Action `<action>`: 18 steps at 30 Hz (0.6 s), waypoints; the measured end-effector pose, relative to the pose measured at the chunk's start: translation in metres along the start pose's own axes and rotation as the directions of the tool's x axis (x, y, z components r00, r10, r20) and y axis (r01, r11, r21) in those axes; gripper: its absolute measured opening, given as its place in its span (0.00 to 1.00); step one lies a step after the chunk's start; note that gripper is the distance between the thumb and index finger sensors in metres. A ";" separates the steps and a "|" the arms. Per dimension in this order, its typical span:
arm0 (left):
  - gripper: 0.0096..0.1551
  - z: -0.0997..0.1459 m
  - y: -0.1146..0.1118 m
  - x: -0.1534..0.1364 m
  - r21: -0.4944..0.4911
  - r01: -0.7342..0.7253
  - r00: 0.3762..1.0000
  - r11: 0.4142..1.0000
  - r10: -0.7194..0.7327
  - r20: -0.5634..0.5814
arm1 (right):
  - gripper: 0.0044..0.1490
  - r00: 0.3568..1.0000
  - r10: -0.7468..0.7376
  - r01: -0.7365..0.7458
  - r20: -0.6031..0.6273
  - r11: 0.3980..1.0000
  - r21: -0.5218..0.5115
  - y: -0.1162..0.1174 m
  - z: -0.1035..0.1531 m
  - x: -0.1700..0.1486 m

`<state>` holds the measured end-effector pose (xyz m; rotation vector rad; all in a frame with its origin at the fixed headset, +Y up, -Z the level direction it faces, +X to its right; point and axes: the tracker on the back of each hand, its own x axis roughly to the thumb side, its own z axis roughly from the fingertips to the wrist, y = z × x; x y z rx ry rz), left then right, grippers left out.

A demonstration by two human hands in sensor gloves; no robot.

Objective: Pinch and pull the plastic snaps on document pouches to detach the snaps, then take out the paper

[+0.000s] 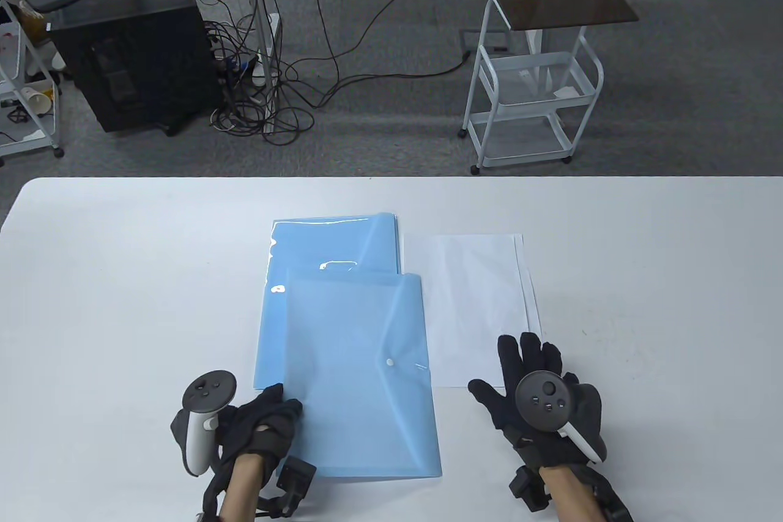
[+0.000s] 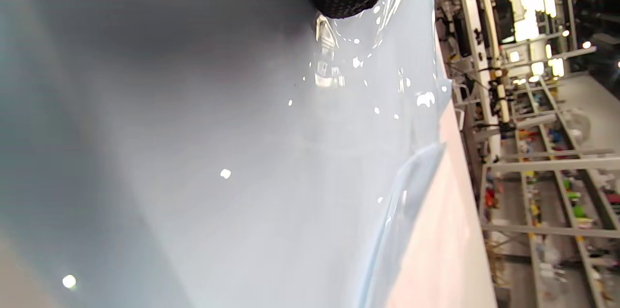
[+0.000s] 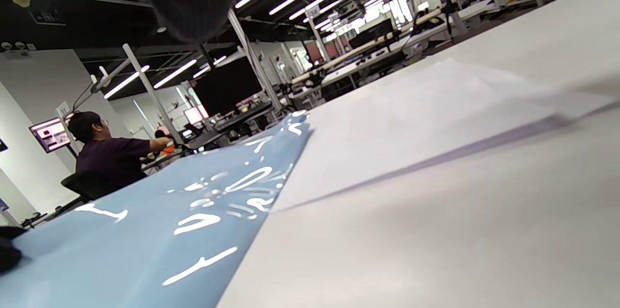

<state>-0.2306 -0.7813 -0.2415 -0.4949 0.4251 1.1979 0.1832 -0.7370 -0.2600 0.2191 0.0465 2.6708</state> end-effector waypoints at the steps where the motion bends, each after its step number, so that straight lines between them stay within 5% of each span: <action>1: 0.27 0.000 0.000 -0.001 -0.001 0.005 1.000 1.000 -0.005 -0.008 | 0.56 1.000 0.001 -0.001 0.002 1.000 0.004 0.000 0.000 0.001; 18: 0.28 0.002 -0.006 0.002 0.054 0.109 0.994 0.993 -0.108 -0.021 | 0.60 0.994 0.027 -0.052 0.109 0.970 0.238 0.035 -0.030 0.072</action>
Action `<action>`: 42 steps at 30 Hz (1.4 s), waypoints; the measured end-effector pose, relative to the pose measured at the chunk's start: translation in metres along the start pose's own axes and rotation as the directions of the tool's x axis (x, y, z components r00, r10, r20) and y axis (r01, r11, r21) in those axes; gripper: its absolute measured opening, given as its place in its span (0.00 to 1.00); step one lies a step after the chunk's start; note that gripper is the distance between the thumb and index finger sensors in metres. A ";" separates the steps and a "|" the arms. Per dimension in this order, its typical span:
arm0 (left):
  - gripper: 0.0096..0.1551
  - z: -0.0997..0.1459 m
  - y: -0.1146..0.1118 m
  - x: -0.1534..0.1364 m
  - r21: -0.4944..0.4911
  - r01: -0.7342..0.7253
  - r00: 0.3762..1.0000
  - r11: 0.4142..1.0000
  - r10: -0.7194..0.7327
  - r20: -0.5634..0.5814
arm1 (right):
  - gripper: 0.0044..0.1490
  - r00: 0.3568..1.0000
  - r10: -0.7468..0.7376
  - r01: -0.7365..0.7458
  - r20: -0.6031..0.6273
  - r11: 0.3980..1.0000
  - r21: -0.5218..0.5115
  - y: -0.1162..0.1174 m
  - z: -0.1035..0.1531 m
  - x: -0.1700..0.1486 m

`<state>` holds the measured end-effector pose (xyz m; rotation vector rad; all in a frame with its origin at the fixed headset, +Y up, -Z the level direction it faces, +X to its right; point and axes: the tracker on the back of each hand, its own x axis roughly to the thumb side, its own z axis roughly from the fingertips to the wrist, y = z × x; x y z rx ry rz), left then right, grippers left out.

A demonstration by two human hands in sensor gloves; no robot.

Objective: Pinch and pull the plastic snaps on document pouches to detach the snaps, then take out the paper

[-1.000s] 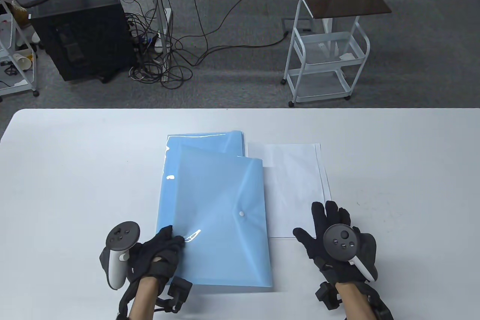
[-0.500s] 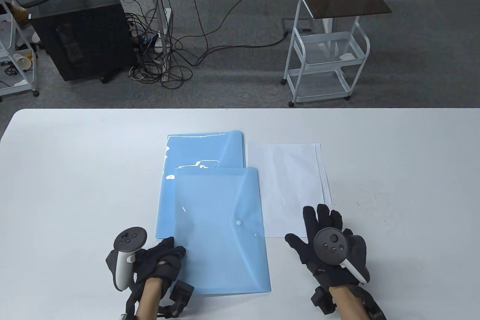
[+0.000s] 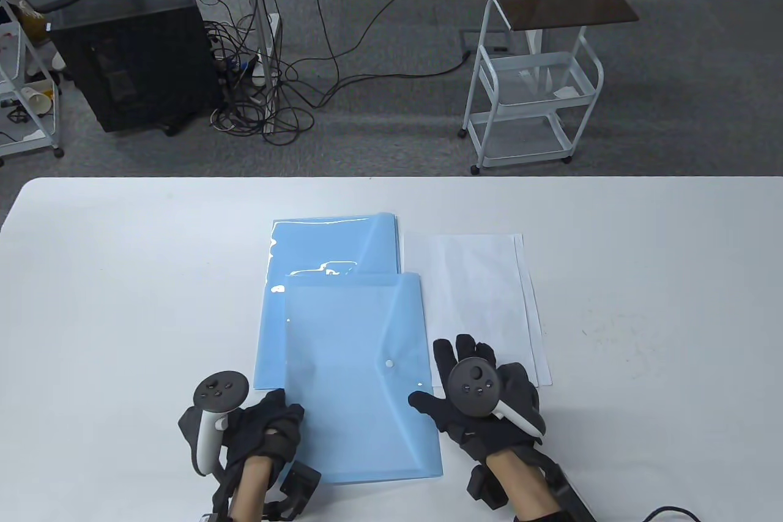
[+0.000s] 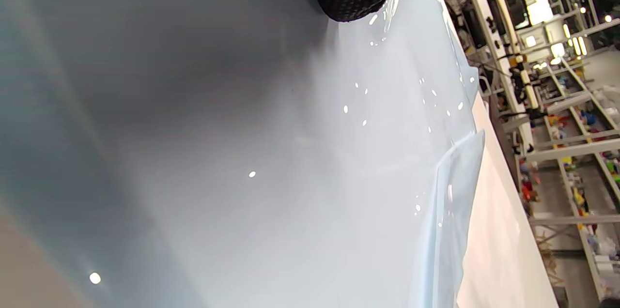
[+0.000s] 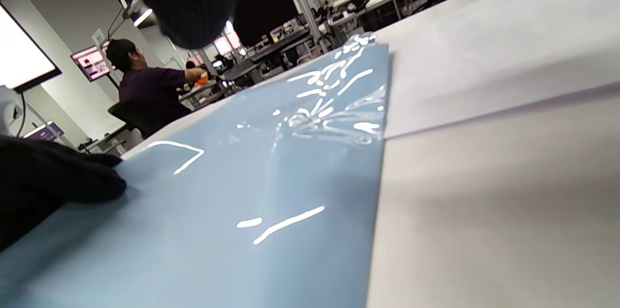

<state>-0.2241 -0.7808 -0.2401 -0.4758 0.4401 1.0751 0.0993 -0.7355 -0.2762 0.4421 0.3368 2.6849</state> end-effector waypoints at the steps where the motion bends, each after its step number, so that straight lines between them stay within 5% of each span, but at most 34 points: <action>1: 0.28 0.000 0.000 0.000 0.002 0.003 1.000 1.000 -0.003 0.000 | 0.61 1.000 0.009 -0.009 0.000 1.000 0.011 0.002 -0.004 0.003; 19: 0.28 -0.001 -0.003 0.003 0.019 0.074 0.997 0.997 -0.074 0.010 | 0.65 0.939 0.341 -0.343 0.042 0.932 0.117 0.047 -0.066 0.055; 30: 0.28 -0.001 -0.007 0.007 0.049 0.123 0.992 0.991 -0.123 0.003 | 0.54 0.911 0.410 -0.411 0.039 0.897 0.164 0.060 -0.078 0.066; 42: 0.28 0.000 -0.008 0.009 0.065 0.153 0.988 0.986 -0.153 -0.006 | 0.40 0.815 0.579 -0.575 -0.020 0.813 0.094 0.072 -0.092 0.080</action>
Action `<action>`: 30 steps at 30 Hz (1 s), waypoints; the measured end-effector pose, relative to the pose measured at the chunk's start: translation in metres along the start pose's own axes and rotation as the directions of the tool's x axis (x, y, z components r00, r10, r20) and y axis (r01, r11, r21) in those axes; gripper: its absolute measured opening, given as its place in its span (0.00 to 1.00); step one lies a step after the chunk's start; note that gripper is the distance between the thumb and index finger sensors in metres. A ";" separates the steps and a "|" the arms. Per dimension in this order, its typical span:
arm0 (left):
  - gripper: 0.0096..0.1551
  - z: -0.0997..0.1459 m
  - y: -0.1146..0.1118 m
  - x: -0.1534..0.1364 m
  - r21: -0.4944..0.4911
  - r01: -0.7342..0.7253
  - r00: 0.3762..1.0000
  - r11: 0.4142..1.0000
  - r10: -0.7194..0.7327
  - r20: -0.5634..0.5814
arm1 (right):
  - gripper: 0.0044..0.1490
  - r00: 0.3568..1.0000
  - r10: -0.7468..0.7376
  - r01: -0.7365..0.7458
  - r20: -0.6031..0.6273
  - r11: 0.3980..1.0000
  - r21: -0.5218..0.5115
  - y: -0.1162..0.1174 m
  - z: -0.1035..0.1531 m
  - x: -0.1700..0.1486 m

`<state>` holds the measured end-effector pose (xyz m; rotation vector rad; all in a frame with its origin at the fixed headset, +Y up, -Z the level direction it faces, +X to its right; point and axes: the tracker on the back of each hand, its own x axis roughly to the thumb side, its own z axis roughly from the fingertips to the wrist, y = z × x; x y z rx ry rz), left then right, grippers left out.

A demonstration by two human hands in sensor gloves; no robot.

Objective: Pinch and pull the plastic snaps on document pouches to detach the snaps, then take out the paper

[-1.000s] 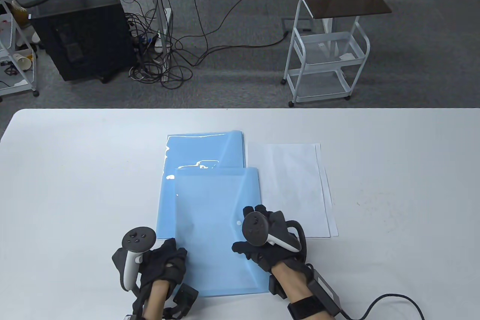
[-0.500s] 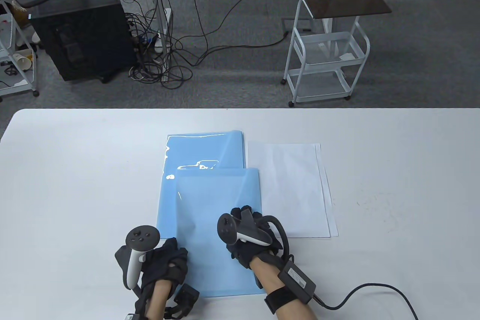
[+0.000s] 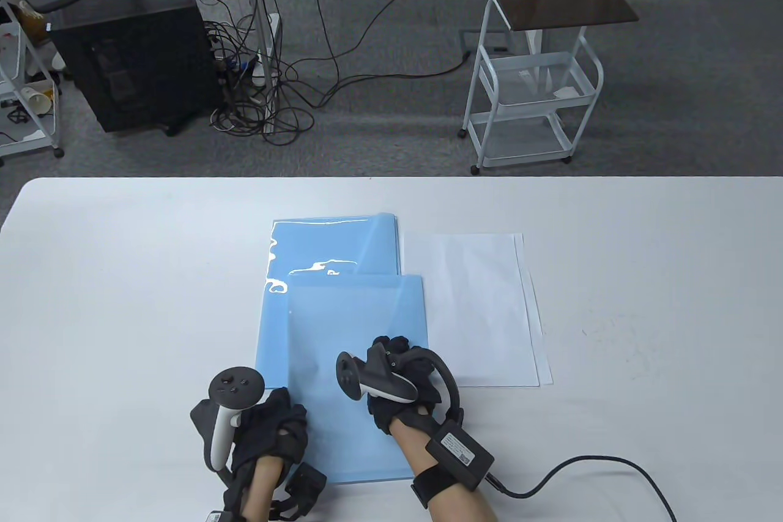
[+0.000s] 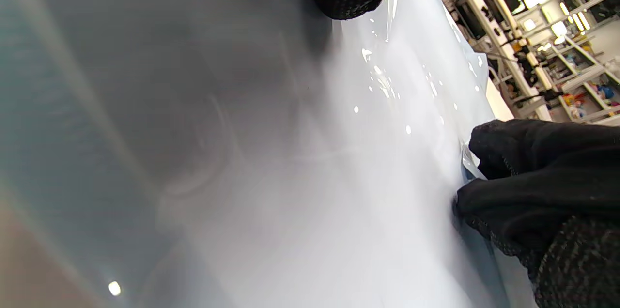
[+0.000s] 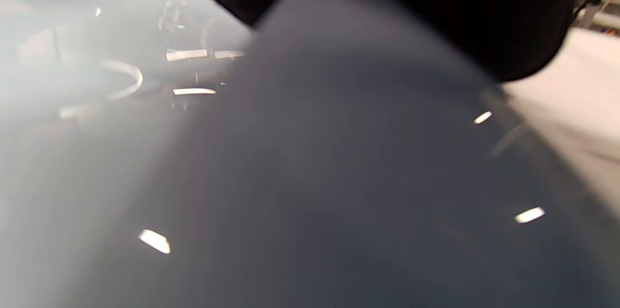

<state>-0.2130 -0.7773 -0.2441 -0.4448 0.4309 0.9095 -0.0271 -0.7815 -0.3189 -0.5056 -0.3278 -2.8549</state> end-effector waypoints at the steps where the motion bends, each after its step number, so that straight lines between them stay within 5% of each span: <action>1: 0.28 0.000 0.000 0.000 0.000 0.001 1.000 1.000 -0.001 -0.001 | 0.39 1.000 0.005 -0.005 -0.004 1.000 -0.002 0.000 -0.001 0.001; 16: 0.28 0.000 0.001 0.000 -0.006 0.031 1.000 1.000 -0.031 -0.006 | 0.35 0.990 0.135 -0.139 -0.039 0.984 -0.114 -0.002 -0.017 0.001; 24: 0.28 -0.001 0.002 0.000 -0.007 0.016 1.000 1.000 -0.016 -0.011 | 0.40 0.996 -0.082 0.081 -0.016 0.995 -0.059 -0.010 -0.011 -0.019; 27: 0.28 -0.001 0.002 -0.001 -0.015 0.003 1.000 1.000 -0.003 -0.013 | 0.41 0.980 -0.198 0.198 0.006 0.974 -0.107 -0.016 0.000 -0.032; 30: 0.28 -0.001 0.002 -0.001 -0.014 0.003 1.000 1.000 -0.003 -0.013 | 0.43 0.988 -0.154 0.155 0.019 0.977 -0.148 -0.022 0.015 -0.040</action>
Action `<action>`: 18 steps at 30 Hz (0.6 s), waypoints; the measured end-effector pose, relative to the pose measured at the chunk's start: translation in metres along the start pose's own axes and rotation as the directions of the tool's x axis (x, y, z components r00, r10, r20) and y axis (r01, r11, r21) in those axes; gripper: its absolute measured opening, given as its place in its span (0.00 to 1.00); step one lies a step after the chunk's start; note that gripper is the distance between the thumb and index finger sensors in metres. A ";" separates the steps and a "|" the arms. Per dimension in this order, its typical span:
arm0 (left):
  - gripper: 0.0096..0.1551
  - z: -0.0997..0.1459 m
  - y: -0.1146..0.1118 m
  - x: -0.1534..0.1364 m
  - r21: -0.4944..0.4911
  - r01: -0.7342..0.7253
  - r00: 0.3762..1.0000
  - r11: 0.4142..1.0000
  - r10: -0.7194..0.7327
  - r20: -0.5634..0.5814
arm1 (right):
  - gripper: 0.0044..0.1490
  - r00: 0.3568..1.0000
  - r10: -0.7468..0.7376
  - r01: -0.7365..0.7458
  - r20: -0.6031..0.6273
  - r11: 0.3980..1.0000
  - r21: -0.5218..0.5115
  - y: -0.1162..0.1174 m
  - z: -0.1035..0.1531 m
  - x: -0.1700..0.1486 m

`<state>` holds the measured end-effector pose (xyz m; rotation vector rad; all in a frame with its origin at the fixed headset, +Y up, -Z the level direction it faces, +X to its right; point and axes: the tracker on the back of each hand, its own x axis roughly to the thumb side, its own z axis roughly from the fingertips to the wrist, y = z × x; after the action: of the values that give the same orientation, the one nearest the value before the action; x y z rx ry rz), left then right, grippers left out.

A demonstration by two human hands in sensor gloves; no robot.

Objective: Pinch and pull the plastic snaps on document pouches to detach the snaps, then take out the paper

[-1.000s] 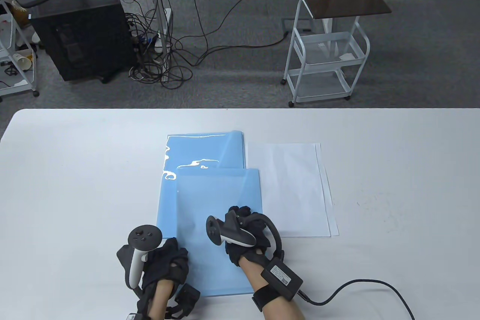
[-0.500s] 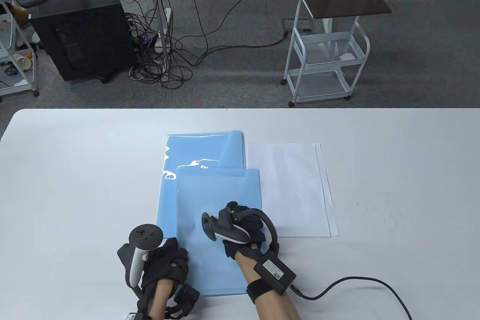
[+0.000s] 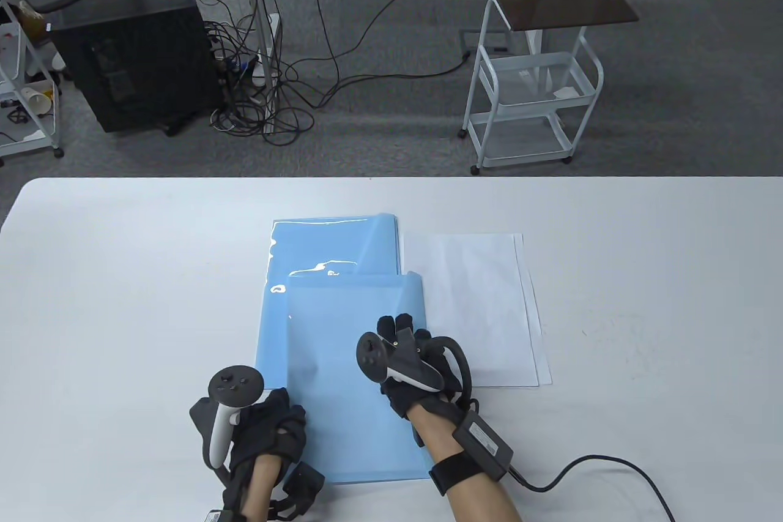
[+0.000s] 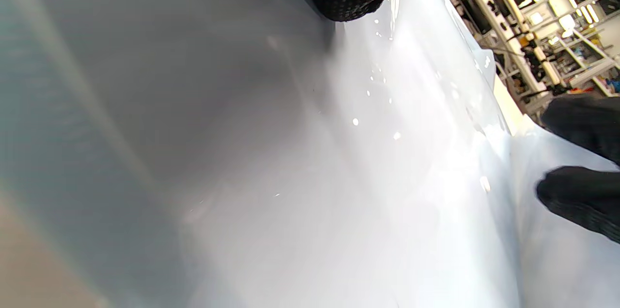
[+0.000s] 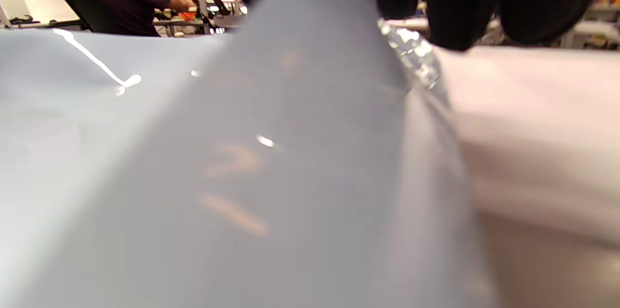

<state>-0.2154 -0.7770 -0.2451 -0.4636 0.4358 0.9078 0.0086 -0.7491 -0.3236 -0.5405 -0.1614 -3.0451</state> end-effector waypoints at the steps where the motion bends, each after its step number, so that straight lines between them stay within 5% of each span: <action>1: 0.28 0.000 0.000 0.000 0.002 0.001 1.000 1.000 -0.001 0.000 | 0.44 1.000 0.030 -0.029 0.008 0.999 -0.012 -0.003 0.005 -0.002; 7: 0.28 0.000 0.000 -0.001 0.006 0.001 1.000 1.000 -0.001 0.001 | 0.46 0.971 0.212 -0.210 0.108 0.977 -0.029 -0.009 0.032 -0.005; 11: 0.28 0.000 0.000 -0.001 0.008 0.003 1.000 1.000 -0.003 0.002 | 0.46 0.861 0.428 -0.404 0.275 0.904 -0.141 -0.003 0.047 -0.004; 15: 0.28 0.000 0.000 -0.001 0.006 0.000 1.000 1.000 0.000 0.001 | 0.42 0.815 0.484 -0.447 0.320 0.875 -0.185 0.004 0.057 -0.007; 18: 0.28 0.000 0.000 -0.001 0.008 -0.001 1.000 1.000 0.001 0.001 | 0.40 0.835 0.461 -0.443 0.300 0.887 -0.128 0.007 0.060 -0.014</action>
<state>-0.2160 -0.7781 -0.2443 -0.4557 0.4388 0.9067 0.0422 -0.7490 -0.2716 -0.9314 0.0377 -2.4873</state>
